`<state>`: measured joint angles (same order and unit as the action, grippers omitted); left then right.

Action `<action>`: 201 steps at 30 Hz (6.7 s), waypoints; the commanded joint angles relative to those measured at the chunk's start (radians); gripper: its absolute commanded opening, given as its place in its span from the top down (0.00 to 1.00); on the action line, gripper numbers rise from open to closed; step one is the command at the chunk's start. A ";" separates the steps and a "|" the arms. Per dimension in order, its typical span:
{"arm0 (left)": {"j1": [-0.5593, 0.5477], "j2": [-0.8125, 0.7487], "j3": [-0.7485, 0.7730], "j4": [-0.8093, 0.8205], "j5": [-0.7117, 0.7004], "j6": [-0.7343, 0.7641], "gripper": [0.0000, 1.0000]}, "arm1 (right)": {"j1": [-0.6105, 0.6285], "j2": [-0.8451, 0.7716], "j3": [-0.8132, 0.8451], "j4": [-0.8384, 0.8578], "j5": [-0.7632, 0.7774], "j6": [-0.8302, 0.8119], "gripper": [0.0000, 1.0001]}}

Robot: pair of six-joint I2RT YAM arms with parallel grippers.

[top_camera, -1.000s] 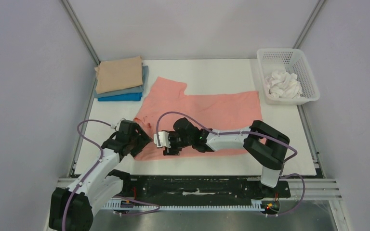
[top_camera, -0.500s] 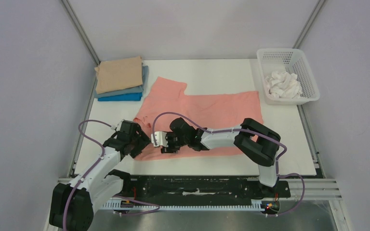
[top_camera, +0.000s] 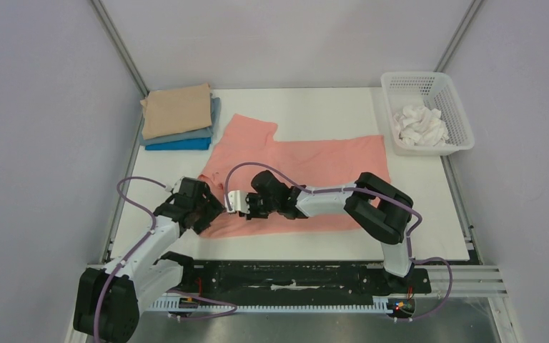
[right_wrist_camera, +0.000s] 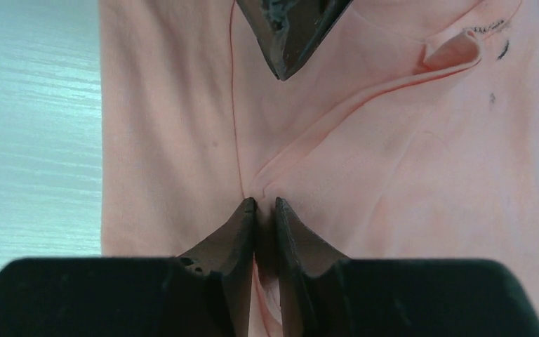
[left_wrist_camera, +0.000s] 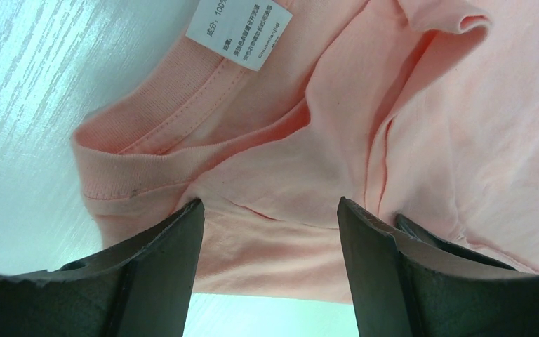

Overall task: Fold and stack the t-shirts
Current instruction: Fold the flattened tshirt in 1/3 of the way, then grab the side of the flattened tshirt furthest away from the robot with both arms

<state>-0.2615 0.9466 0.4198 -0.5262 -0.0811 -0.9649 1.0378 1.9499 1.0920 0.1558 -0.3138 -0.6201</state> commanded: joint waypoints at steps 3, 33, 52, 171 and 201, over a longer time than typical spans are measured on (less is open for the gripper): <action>-0.001 0.016 -0.004 -0.047 -0.070 -0.010 0.23 | -0.003 -0.012 0.047 0.028 0.052 0.035 0.91; -0.001 0.021 0.004 -0.087 -0.094 0.003 0.23 | -0.179 -0.077 -0.083 0.228 0.402 0.592 0.66; -0.002 -0.041 0.171 -0.062 -0.026 0.100 0.16 | -0.342 -0.759 -0.539 0.104 0.729 0.885 0.02; 0.024 1.396 1.431 -0.102 0.134 0.545 0.98 | -0.425 -1.089 -0.704 -0.183 0.952 1.000 0.02; 0.137 1.201 1.229 0.023 0.061 0.585 0.98 | -0.816 0.078 0.344 -0.528 1.043 1.037 0.02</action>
<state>-0.1345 2.1868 1.6619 -0.5182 -0.0441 -0.4290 0.2306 1.9751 1.3376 -0.3653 0.6449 0.3939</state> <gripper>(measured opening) 0.044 0.979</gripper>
